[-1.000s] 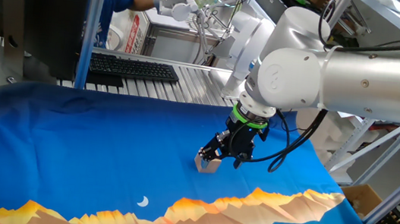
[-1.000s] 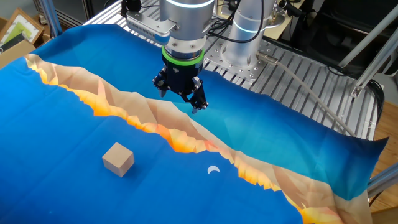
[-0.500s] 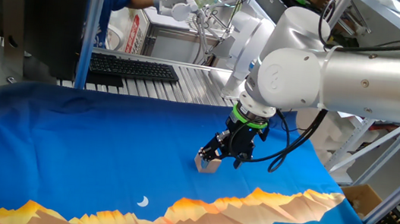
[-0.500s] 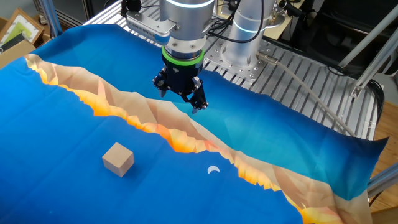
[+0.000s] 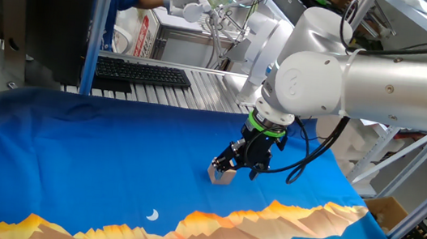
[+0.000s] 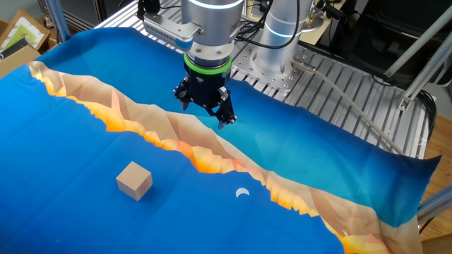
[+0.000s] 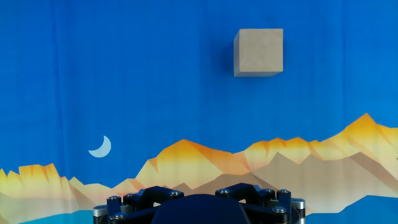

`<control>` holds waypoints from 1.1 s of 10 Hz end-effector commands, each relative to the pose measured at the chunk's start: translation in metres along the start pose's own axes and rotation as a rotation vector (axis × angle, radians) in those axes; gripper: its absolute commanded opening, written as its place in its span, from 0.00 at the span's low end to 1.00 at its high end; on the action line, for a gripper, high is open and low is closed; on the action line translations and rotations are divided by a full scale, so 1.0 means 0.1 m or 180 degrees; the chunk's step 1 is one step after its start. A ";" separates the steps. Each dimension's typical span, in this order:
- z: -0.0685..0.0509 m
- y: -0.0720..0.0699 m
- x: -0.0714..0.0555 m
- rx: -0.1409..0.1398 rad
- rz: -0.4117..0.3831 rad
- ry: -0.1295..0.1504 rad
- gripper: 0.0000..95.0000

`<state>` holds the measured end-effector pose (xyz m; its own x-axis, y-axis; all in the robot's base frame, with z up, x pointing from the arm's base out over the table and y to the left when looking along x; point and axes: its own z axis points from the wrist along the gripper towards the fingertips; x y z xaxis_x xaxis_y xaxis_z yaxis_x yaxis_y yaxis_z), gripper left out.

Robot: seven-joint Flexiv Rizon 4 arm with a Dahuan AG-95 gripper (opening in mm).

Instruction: Approach and touch the side of the small block

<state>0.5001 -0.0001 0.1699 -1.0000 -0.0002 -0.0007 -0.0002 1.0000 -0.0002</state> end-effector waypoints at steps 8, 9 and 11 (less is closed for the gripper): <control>-0.01 0.00 0.01 0.0030 0.0030 -0.0267 0.00; -0.01 0.00 0.01 0.0003 0.0028 -0.0248 0.00; -0.01 0.00 0.01 -0.0130 0.0064 -0.0241 0.00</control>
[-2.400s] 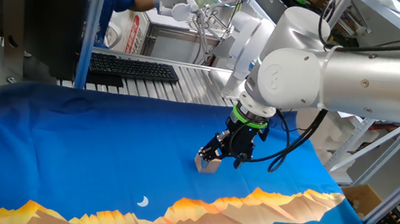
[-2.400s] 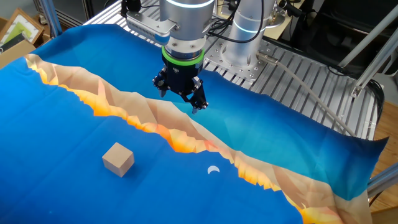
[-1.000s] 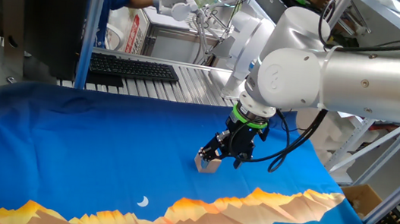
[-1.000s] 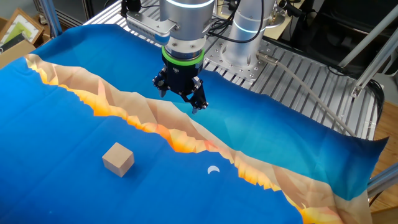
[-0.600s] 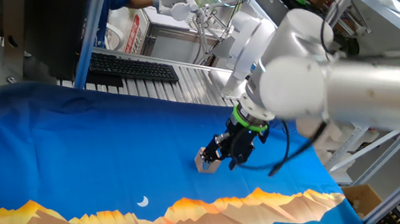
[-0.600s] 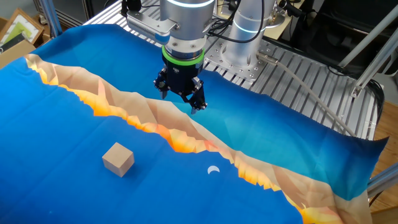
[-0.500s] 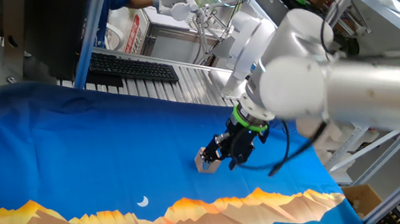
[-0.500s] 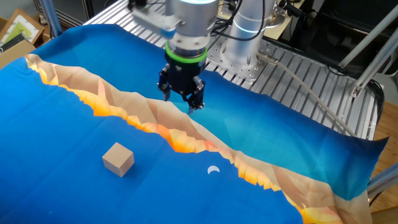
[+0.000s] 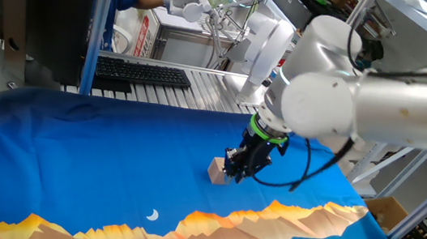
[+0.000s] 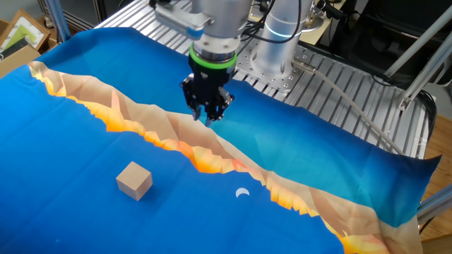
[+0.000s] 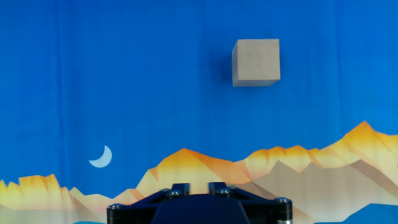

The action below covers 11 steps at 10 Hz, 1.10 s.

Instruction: Approach and touch the side of the small block

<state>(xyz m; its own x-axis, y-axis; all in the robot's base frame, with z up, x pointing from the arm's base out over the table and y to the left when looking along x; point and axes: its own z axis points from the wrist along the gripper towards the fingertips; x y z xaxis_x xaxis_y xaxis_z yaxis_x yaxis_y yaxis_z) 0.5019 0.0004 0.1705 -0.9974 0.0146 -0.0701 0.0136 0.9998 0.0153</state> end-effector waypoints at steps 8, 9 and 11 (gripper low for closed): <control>-0.01 0.00 0.03 0.0062 -0.0040 -0.0006 0.00; -0.01 0.00 0.03 0.0066 -0.0041 -0.0002 0.00; -0.02 -0.01 0.03 0.0065 -0.0044 0.0026 0.00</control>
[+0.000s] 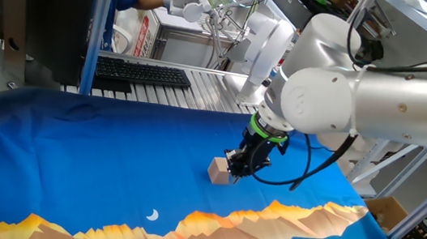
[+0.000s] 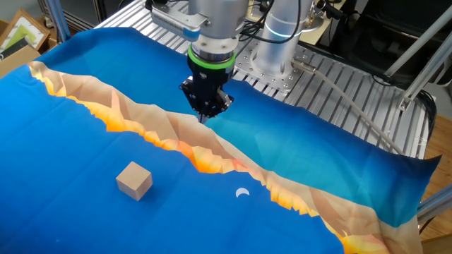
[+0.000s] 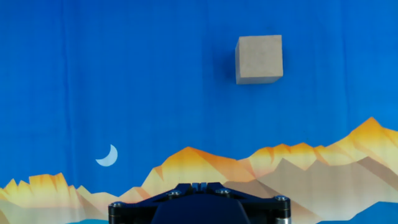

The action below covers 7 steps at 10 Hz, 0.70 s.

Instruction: Approach and touch the side of the small block

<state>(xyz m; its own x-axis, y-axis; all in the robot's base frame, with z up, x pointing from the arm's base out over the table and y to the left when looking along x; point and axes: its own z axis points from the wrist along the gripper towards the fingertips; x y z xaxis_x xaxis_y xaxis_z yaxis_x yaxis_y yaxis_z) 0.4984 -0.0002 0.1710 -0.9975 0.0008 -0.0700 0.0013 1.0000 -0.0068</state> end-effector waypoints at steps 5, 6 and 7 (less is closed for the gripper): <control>-0.04 -0.02 -0.28 -0.0002 0.0002 0.0107 0.00; -0.05 -0.04 -0.40 0.0013 -0.0030 0.0107 0.00; -0.06 -0.08 -0.53 0.0035 -0.0061 0.0105 0.00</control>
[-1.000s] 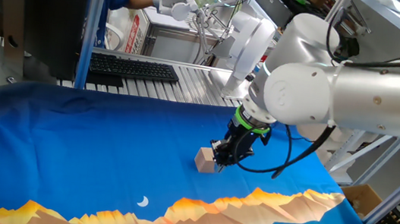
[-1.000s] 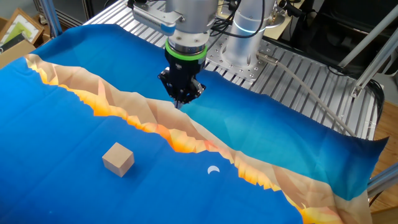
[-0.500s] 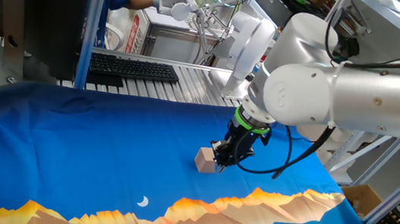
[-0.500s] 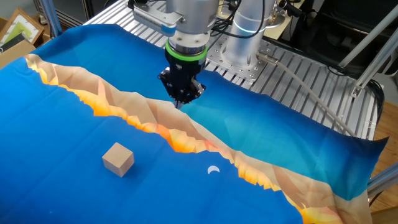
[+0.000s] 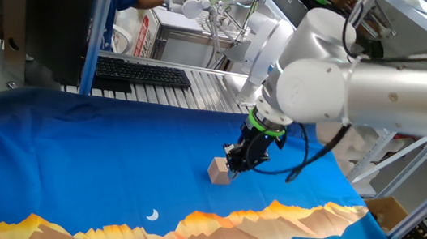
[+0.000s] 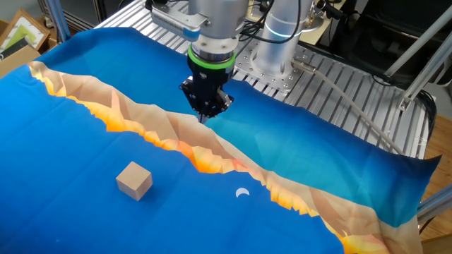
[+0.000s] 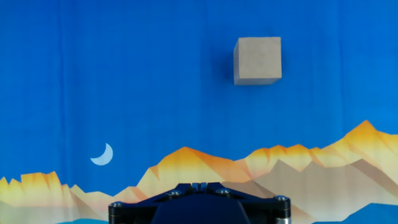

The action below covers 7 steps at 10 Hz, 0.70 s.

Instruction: Approach and touch the side of the small block

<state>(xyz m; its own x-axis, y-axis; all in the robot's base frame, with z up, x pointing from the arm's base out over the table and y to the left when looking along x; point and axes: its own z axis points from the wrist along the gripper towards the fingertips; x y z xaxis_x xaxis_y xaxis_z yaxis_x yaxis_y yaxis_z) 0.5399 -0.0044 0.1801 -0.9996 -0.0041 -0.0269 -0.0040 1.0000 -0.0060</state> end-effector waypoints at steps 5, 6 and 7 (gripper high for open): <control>0.03 -0.26 -0.56 0.0040 -0.0208 -0.0044 0.00; 0.01 -0.31 -0.61 0.0036 -0.0230 -0.0036 0.00; 0.00 -0.32 -0.62 0.0017 -0.0198 -0.0042 0.00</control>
<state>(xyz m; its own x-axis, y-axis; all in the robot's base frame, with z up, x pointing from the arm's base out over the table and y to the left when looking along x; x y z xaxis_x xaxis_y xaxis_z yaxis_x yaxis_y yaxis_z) 0.6041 -0.0355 0.1818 -0.9968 -0.0737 -0.0320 -0.0734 0.9973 -0.0095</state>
